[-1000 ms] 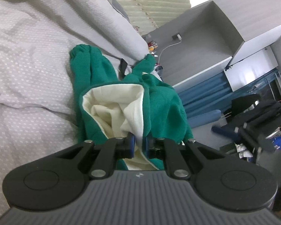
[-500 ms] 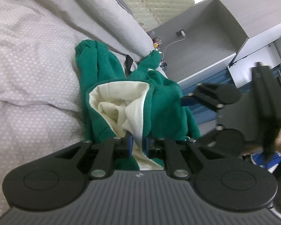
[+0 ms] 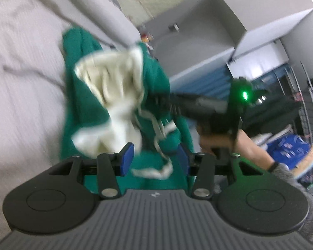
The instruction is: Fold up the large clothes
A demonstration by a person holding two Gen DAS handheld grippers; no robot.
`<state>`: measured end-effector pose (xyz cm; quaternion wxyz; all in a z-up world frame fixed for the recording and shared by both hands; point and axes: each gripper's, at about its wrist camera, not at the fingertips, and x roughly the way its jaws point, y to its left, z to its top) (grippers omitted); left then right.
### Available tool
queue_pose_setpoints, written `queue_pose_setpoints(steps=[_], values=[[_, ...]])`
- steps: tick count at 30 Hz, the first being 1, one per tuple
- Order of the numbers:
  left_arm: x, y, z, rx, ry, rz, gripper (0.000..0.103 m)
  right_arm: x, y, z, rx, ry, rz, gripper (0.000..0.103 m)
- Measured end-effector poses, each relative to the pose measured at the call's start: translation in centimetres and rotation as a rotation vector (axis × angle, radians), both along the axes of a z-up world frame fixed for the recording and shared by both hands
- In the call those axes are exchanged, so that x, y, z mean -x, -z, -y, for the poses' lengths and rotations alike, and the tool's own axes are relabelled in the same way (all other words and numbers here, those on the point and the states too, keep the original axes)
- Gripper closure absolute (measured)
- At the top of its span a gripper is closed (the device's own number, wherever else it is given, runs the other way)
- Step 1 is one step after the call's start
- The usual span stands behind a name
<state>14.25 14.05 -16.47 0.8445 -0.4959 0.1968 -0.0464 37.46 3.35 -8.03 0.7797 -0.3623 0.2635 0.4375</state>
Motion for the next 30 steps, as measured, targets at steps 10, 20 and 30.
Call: queue_pose_setpoints(steps=[10,20,30], values=[[-3.2,6.5,5.3,0.264,0.214,-0.108,0.040,0.3,0.8,6.9,-0.384,0.199,-0.093,0.074],[-5.5,9.9,4.9,0.453,0.106,-0.068,0.028,-1.4,1.7,9.6,-0.542,0.260,-0.180,0.074],[-5.9,9.0,4.7,0.346,0.088,-0.130,0.073,-0.7,1.9,10.2,-0.567,0.312,-0.165,0.074]])
